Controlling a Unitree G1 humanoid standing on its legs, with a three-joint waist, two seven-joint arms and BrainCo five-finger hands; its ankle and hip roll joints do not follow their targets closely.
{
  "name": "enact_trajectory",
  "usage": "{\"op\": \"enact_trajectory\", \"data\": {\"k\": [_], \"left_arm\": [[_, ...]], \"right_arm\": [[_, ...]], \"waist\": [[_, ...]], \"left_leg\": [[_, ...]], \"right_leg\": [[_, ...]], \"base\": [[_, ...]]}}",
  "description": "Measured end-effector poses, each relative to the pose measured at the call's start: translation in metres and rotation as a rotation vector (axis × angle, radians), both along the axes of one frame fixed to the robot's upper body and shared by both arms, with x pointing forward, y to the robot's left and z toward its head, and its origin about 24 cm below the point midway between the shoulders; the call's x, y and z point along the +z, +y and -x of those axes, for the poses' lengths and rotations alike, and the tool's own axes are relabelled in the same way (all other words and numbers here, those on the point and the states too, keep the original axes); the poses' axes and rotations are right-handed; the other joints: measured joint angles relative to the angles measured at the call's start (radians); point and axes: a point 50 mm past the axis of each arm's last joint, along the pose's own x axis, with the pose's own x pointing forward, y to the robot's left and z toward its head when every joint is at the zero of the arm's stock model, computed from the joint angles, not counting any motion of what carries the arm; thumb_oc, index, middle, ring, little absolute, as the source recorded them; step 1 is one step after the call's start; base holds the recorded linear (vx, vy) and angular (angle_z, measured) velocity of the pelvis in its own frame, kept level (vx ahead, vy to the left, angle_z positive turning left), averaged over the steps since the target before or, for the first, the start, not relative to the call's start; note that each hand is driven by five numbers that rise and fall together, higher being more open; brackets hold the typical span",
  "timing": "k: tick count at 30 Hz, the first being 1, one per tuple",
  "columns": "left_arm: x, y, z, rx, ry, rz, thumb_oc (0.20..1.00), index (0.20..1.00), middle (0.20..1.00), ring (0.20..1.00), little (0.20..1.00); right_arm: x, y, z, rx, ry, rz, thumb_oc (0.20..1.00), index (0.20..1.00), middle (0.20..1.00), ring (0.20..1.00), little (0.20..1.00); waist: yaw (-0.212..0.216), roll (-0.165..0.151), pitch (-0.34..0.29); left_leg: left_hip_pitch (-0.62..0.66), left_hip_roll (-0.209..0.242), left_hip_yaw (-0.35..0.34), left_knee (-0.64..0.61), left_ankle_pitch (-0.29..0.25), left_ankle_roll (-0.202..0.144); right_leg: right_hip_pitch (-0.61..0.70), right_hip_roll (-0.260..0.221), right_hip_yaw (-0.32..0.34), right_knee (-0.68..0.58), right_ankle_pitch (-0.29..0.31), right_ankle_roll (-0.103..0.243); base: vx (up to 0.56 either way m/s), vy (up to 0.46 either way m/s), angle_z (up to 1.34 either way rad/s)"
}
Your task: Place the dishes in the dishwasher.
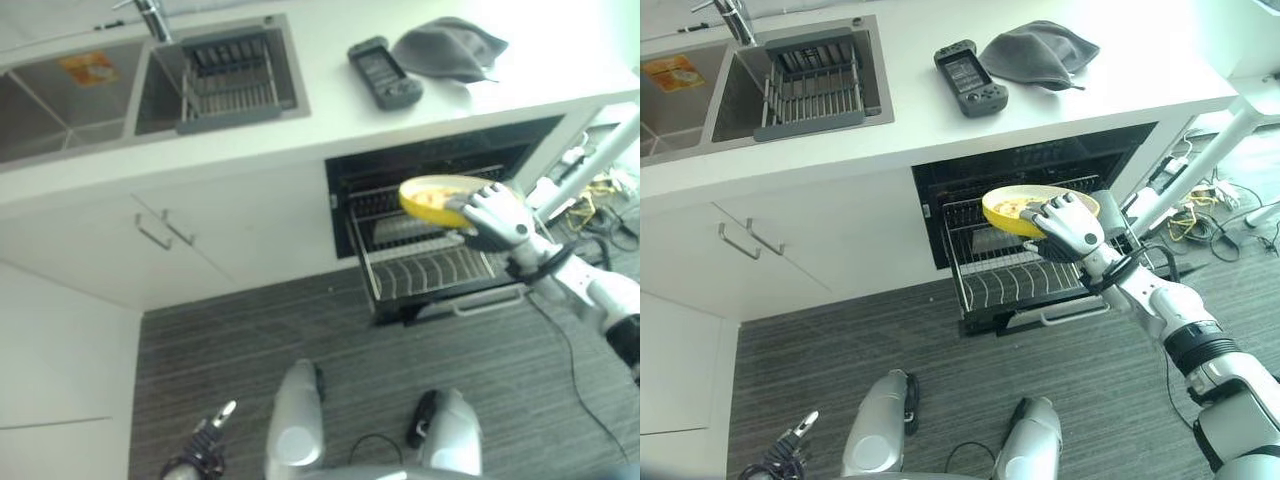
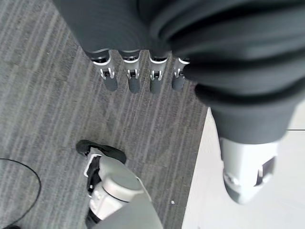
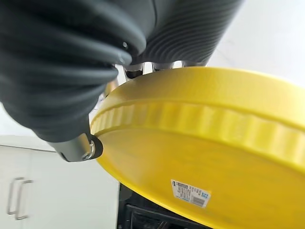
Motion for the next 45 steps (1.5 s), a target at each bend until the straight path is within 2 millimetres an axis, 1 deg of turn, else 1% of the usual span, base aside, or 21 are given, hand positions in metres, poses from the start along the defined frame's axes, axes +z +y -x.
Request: {"op": "enact_trajectory", "data": {"k": [2,4,5,6,7,8,9,10,11,14,19,20,23,25,27,30,31,33,36,40,45], "left_arm": [[0.001,-0.002,-0.005,-0.033,-0.012,-0.013,1.0,1.0,1.0,1.0,1.0],[0.002,-0.003,-0.008,-0.042,-0.023,-0.014,1.0,1.0,1.0,1.0,1.0],[0.003,-0.003,-0.01,-0.052,-0.028,-0.016,1.0,1.0,1.0,1.0,1.0],[0.003,-0.003,-0.011,-0.054,-0.032,-0.016,1.0,1.0,1.0,1.0,1.0],[0.004,-0.003,-0.011,-0.057,-0.035,-0.018,1.0,1.0,1.0,1.0,1.0],[0.006,0.0,-0.013,-0.081,-0.035,-0.033,1.0,1.0,1.0,1.0,1.0],[0.006,0.001,-0.014,-0.088,-0.032,-0.035,1.0,1.0,1.0,1.0,1.0],[0.006,0.002,-0.014,-0.089,-0.033,-0.037,1.0,1.0,1.0,1.0,1.0],[0.007,0.002,-0.015,-0.089,-0.035,-0.038,1.0,1.0,1.0,1.0,1.0],[0.007,0.002,-0.014,-0.091,-0.034,-0.036,1.0,1.0,1.0,1.0,1.0],[0.013,-0.002,-0.033,-0.131,-0.094,-0.039,1.0,1.0,1.0,1.0,1.0],[0.015,-0.005,-0.038,-0.16,-0.109,-0.036,1.0,1.0,1.0,1.0,1.0],[0.018,-0.009,-0.047,-0.189,-0.135,-0.032,1.0,1.0,1.0,1.0,1.0],[0.019,-0.011,-0.05,-0.21,-0.141,-0.032,1.0,1.0,1.0,1.0,1.0],[0.02,-0.012,-0.052,-0.216,-0.151,-0.033,1.0,1.0,1.0,1.0,1.0],[0.022,-0.02,-0.057,-0.262,-0.169,-0.024,1.0,1.0,1.0,1.0,1.0],[0.023,-0.019,-0.058,-0.265,-0.174,-0.022,1.0,1.0,1.0,1.0,1.0],[0.023,-0.019,-0.056,-0.269,-0.178,-0.02,1.0,1.0,1.0,1.0,1.0],[0.031,-0.017,-0.064,-0.287,-0.222,-0.034,1.0,1.0,1.0,1.0,1.0],[0.032,-0.011,-0.061,-0.291,-0.215,-0.045,1.0,1.0,1.0,1.0,1.0],[0.037,-0.015,-0.065,-0.307,-0.26,-0.039,1.0,1.0,1.0,1.0,1.0]], "right_arm": [[-0.003,0.0,-0.005,-0.017,0.016,0.058,0.2,0.2,0.2,0.2,0.2],[-0.014,-0.002,-0.005,-0.032,0.067,0.095,0.2,0.2,0.2,0.2,0.2],[-0.021,-0.007,-0.008,-0.056,0.112,0.141,0.2,0.2,0.2,0.2,0.2],[-0.025,-0.012,-0.009,-0.084,0.141,0.165,0.2,0.2,0.2,0.2,0.2],[-0.029,-0.016,-0.01,-0.108,0.17,0.187,0.2,0.2,0.2,0.2,0.2],[-0.025,-0.017,-0.013,-0.121,0.177,0.202,0.2,0.2,0.2,0.2,0.2],[-0.024,-0.017,-0.015,-0.13,0.187,0.215,0.2,0.2,0.2,0.2,0.2],[-0.025,-0.024,-0.019,-0.175,0.234,0.24,0.2,0.2,0.2,0.2,0.2],[-0.027,-0.03,-0.021,-0.214,0.265,0.26,0.2,0.2,0.2,0.2,0.2],[-0.031,-0.034,-0.022,-0.254,0.331,0.26,0.2,0.2,0.2,0.2,0.2],[-0.034,-0.032,-0.027,-0.286,0.402,0.244,0.2,0.2,0.2,0.2,0.2],[-0.032,-0.029,-0.03,-0.283,0.417,0.279,0.2,0.2,0.2,0.2,0.2],[-0.021,-0.027,-0.036,-0.295,0.419,0.264,0.2,0.2,0.2,0.2,0.2],[-0.018,-0.03,-0.039,-0.316,0.418,0.27,0.2,0.2,0.2,0.2,0.2],[-0.003,-0.026,-0.048,-0.335,0.375,0.269,0.2,0.2,0.2,0.2,0.2],[0.025,-0.022,-0.057,-0.344,0.305,0.266,0.2,0.2,0.2,0.2,0.2],[0.029,-0.021,-0.059,-0.343,0.295,0.264,0.2,0.2,0.2,0.2,0.2],[0.031,-0.02,-0.059,-0.34,0.289,0.262,0.2,0.2,0.2,0.2,0.2],[0.03,-0.027,-0.059,-0.37,0.297,0.262,0.2,0.2,0.2,0.2,0.2],[0.033,-0.027,-0.06,-0.367,0.271,0.251,0.2,0.2,0.2,0.2,0.2],[0.038,-0.033,-0.061,-0.415,0.213,0.227,0.2,0.2,0.2,0.2,0.2]], "waist": [[0.014,0.0,0.0],[0.022,-0.001,0.0],[0.031,-0.001,0.0],[0.04,-0.001,0.0],[0.048,-0.002,0.003],[0.049,-0.009,0.008],[0.052,-0.009,0.012],[0.069,-0.007,0.032],[0.073,-0.005,0.053],[0.076,0.005,0.068],[0.076,0.017,0.082],[0.076,0.021,0.089],[0.081,0.027,0.099],[0.098,0.03,0.101],[0.1,0.037,0.119],[0.112,0.051,0.133],[0.122,0.052,0.136],[0.131,0.052,0.137],[0.148,0.049,0.142],[0.15,0.051,0.146],[0.149,0.067,0.167]], "left_leg": [[0.001,-0.001,-0.003,0.0,0.0,-0.001],[0.002,-0.003,-0.016,0.001,0.0,-0.001],[0.002,-0.006,-0.018,0.003,-0.001,-0.003],[-0.001,-0.009,-0.019,0.005,-0.001,-0.003],[-0.011,-0.012,-0.027,0.014,-0.001,-0.003],[-0.046,-0.013,-0.04,0.031,-0.004,-0.003],[-0.064,-0.011,-0.048,0.037,0.0,-0.007],[-0.078,-0.008,-0.051,0.037,0.008,-0.012],[-0.083,-0.006,-0.054,0.037,0.013,-0.014],[-0.092,-0.007,-0.059,0.036,0.019,-0.014],[-0.093,-0.011,-0.059,0.035,0.02,-0.013],[-0.095,-0.016,-0.059,0.035,0.02,-0.013],[-0.111,-0.023,-0.06,0.038,0.023,-0.013],[-0.117,-0.025,-0.061,0.038,0.023,-0.013],[-0.132,-0.033,-0.064,0.042,0.032,-0.019],[-0.16,-0.038,-0.072,0.053,0.035,-0.014],[-0.159,-0.039,-0.072,0.054,0.032,-0.011],[-0.161,-0.04,-0.071,0.066,0.031,-0.012],[-0.166,-0.055,-0.074,0.069,0.03,-0.01],[-0.2,-0.055,-0.08,0.082,0.029,-0.007],[-0.251,-0.057,-0.082,0.123,0.024,0.0]], "right_leg": [[0.002,-0.002,-0.003,0.004,-0.002,0.001],[0.018,-0.004,-0.019,0.004,-0.005,0.006],[0.017,-0.009,-0.02,0.011,-0.008,0.007],[0.012,-0.014,-0.02,0.019,-0.015,-0.001],[0.002,-0.017,-0.018,0.033,-0.023,0.0],[-0.031,-0.021,-0.02,0.059,-0.032,-0.004],[-0.045,-0.019,-0.022,0.07,-0.035,-0.01],[-0.065,-0.018,-0.02,0.084,-0.038,-0.015],[-0.07,-0.017,-0.022,0.089,-0.04,-0.019],[-0.077,-0.016,-0.024,0.091,-0.038,-0.021],[-0.079,-0.019,-0.024,0.092,-0.039,-0.021],[-0.083,-0.026,-0.023,0.096,-0.04,-0.02],[-0.1,-0.033,-0.022,0.105,-0.041,-0.02],[-0.108,-0.036,-0.021,0.109,-0.042,-0.02],[-0.123,-0.039,-0.02,0.117,-0.04,-0.018],[-0.148,-0.051,-0.023,0.132,-0.042,-0.02],[-0.146,-0.052,-0.023,0.132,-0.046,-0.02],[-0.143,-0.054,-0.021,0.134,-0.046,-0.016],[-0.146,-0.065,-0.02,0.141,-0.048,-0.014],[-0.175,-0.07,-0.021,0.153,-0.049,-0.013],[-0.22,-0.072,-0.01,0.178,-0.047,-0.013]], "base": [[0.12,-0.01,0.09],[0.1,-0.014,0.15],[0.01,-0.038,0.09],[-0.01,-0.051,0.08],[-0.03,-0.068,0.12],[-0.04,-0.063,0.14],[-0.05,-0.074,0.1],[-0.03,-0.055,0.05],[-0.03,-0.041,0.03],[-0.02,-0.014,0.03],[0.0,0.0,0.0],[-0.01,0.011,0.06],[-0.01,0.004,0.04],[-0.02,0.007,0.02],[-0.04,0.019,0.06],[0.03,0.04,0.09],[0.07,0.043,0.06],[0.0,0.022,0.01],[-0.01,0.003,0.07],[0.0,0.019,0.03],[-0.02,0.012,0.0]]}}
